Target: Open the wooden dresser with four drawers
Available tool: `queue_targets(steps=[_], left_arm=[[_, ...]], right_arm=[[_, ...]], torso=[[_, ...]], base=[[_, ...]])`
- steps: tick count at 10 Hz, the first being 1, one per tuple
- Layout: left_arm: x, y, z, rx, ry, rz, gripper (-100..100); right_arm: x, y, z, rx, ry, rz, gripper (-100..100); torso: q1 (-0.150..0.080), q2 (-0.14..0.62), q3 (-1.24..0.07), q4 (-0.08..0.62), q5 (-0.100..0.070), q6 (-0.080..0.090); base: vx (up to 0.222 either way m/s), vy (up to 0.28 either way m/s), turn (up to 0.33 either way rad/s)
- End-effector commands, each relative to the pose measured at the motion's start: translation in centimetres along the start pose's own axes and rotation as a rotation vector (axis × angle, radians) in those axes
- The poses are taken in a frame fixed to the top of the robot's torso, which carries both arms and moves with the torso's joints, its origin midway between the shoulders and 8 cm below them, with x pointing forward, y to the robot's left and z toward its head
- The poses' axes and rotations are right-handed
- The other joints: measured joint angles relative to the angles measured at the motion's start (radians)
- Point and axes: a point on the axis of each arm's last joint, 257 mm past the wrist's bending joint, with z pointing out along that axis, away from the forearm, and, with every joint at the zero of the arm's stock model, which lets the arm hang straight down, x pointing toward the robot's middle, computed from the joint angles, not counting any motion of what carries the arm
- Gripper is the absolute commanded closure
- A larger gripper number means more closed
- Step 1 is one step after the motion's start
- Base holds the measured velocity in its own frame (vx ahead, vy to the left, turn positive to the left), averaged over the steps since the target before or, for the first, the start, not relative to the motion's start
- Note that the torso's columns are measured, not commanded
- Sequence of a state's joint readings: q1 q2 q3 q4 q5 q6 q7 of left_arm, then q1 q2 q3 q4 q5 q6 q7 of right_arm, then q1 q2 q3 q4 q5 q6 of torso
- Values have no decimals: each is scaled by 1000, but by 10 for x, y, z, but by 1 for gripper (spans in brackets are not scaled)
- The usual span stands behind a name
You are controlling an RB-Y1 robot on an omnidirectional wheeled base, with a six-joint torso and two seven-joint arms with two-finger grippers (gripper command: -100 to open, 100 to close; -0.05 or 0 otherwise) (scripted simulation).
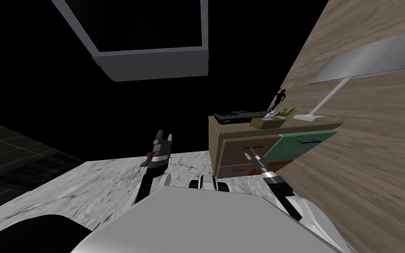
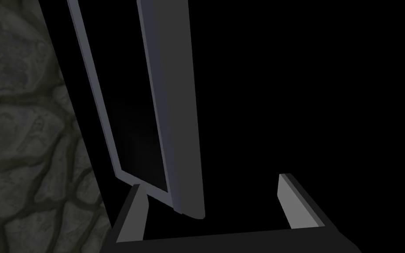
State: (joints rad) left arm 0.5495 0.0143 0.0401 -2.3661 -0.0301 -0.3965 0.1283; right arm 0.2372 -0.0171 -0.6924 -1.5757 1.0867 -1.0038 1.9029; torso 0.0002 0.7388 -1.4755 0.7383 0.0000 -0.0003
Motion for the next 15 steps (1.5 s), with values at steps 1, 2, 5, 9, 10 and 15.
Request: queue_targets(steps=[1,2,5,9,10,15], left_arm=[[0,0,0,0,0,0,0],[0,0,0,0,0,0,0],[0,0,0,0,0,0,0],[0,0,0,0,0,0,0],[0,0,0,0,0,0,0],[0,0,0,0,0,0,0]], right_arm=[[33,2,-5,-9,59,-17,-100],[40,0,-9,-10,74,-23,-100],[83,-3,-16,-12,151,-37,-100],[128,-9,-28,-4,240,-47,-100],[133,-11,-32,-3,253,-51,-100],[169,-20,-42,14,332,-52,-100]], torso=[[-1,-3,-2,-1,0,1],[0,-3,-2,-1,0,0],[-1,-1,0,0,0,1],[0,-1,-1,0,0,1],[0,-1,-1,0,0,0],[0,-1,-1,0,0,1]], base=[[-79,39,303],[-64,31,156],[-77,28,289],[-72,49,185],[-62,35,159],[-59,41,180]])
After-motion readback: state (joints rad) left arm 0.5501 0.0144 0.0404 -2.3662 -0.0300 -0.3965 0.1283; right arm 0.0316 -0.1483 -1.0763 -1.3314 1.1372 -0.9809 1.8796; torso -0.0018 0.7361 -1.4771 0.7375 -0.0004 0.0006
